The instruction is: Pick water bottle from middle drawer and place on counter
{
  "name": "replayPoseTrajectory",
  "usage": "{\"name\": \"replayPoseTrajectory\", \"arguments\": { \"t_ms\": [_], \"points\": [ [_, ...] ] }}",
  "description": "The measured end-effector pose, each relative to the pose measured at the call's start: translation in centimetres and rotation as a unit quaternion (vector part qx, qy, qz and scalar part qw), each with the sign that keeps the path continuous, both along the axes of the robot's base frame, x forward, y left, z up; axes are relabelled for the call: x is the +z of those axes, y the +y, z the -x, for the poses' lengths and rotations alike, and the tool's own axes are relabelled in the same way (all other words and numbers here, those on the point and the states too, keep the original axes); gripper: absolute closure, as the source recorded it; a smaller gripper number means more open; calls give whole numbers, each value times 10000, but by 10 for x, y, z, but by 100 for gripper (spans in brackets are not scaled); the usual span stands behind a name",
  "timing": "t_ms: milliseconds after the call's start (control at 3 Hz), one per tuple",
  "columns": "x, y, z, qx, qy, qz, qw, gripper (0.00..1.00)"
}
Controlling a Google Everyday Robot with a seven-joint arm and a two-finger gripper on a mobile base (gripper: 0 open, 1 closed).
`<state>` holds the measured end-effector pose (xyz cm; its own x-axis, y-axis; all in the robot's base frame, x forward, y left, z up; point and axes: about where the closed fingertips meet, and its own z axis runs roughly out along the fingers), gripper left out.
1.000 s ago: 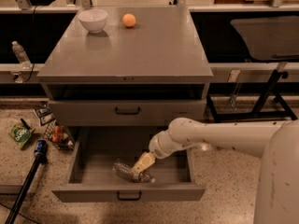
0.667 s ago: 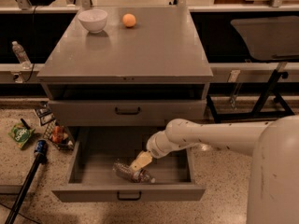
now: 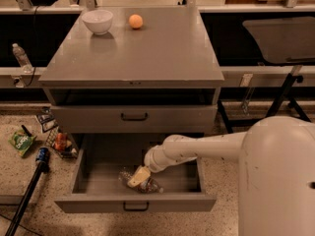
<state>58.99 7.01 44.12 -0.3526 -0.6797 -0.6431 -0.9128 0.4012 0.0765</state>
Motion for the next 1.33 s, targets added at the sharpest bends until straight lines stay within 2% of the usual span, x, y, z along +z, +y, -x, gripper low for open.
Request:
{"name": "replayPoseTrajectory", "arguments": {
  "t_ms": [333,1000,1333],
  "points": [
    [-17,13,1,36,-216,90,9997,0],
    [-46,25,-11,-399,-47,139,9991,0],
    [-58,28,-8,-401,-35,229,9989,0]
  ]
}}
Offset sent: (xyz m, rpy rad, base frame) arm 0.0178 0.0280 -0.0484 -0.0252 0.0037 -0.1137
